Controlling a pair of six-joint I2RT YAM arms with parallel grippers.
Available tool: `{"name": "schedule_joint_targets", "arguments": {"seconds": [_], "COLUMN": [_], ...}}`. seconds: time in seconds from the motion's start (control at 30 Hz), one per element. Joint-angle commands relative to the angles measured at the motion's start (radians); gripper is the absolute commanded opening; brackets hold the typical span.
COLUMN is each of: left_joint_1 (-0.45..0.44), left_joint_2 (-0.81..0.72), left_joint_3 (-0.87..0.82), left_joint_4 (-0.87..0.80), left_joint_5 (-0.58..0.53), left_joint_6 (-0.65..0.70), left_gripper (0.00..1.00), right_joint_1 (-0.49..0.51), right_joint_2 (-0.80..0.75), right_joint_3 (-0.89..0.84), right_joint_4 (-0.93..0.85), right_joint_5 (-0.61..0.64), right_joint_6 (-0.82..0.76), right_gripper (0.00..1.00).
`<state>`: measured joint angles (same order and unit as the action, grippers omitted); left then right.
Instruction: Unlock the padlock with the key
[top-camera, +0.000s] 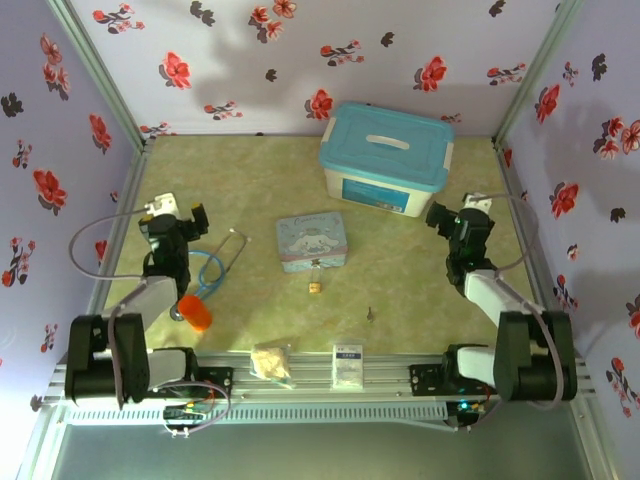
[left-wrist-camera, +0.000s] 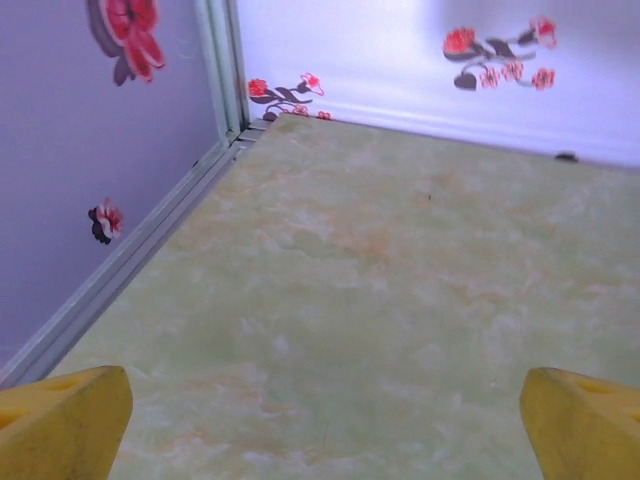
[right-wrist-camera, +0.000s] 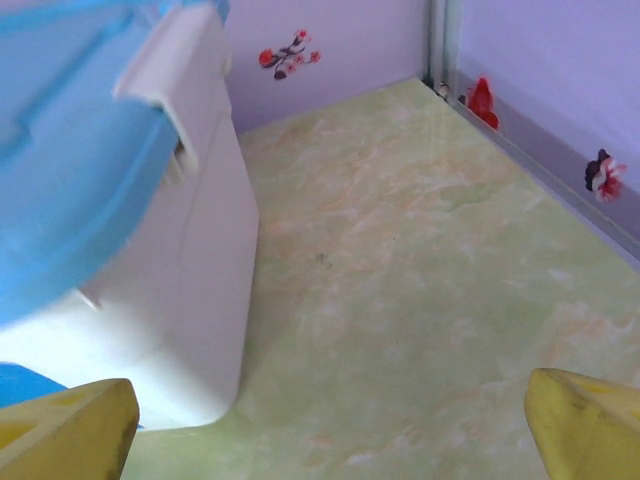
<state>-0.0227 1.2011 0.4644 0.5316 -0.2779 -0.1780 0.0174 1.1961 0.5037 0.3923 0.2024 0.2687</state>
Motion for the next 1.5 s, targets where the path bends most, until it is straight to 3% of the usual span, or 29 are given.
{"name": "schedule_joint_targets", "arguments": {"seconds": [0.0,0.17,0.3,0.4,0.6,0.8,0.9,1.2,1.47], "left_joint_1": [-0.006,-0.002,-0.035,-0.152,-0.368,-0.597,-0.668,-0.791,-0.815], "left_joint_2": [-0.084,-0.153,-0.151,-0.141,-0.148,-0.133,-0.115,-0.081,-0.060], "left_joint_3": [0.045,-0.042,0.077,0.171,0.240,0.247,0.251,0.204,0.171], "left_joint_4": [-0.166,-0.040,-0.294,-0.463,-0.618,-0.619,-0.587,-0.530,-0.502], "left_joint_5": [0.005,0.243,0.401,0.413,0.413,0.429,0.470,0.460,0.434], "left_joint_6": [-0.215,-0.339,-0.373,-0.307,-0.304,-0.382,-0.433,-0.520,-0.556], "left_gripper": [1.00,1.00,1.00,1.00,1.00,1.00,1.00,1.00,1.00], "right_joint_1": [-0.006,-0.003,0.053,0.177,0.463,0.704,0.797,0.949,1.026], "right_joint_2": [-0.075,-0.122,-0.175,-0.193,-0.149,-0.129,-0.159,-0.142,-0.052], "right_joint_3": [0.076,0.095,0.089,0.093,0.106,0.049,0.004,-0.060,-0.057], "right_joint_4": [-0.329,-0.451,-0.569,-0.673,-0.849,-0.867,-0.843,-0.803,-0.746], "right_joint_5": [-0.049,-0.389,-0.435,-0.389,-0.189,-0.126,-0.077,-0.044,-0.025], "right_joint_6": [0.193,0.207,0.236,0.227,0.266,0.423,0.507,0.625,0.651], "right_gripper": [0.99,0.99,0.99,0.97,0.87,0.65,0.60,0.51,0.38]}}
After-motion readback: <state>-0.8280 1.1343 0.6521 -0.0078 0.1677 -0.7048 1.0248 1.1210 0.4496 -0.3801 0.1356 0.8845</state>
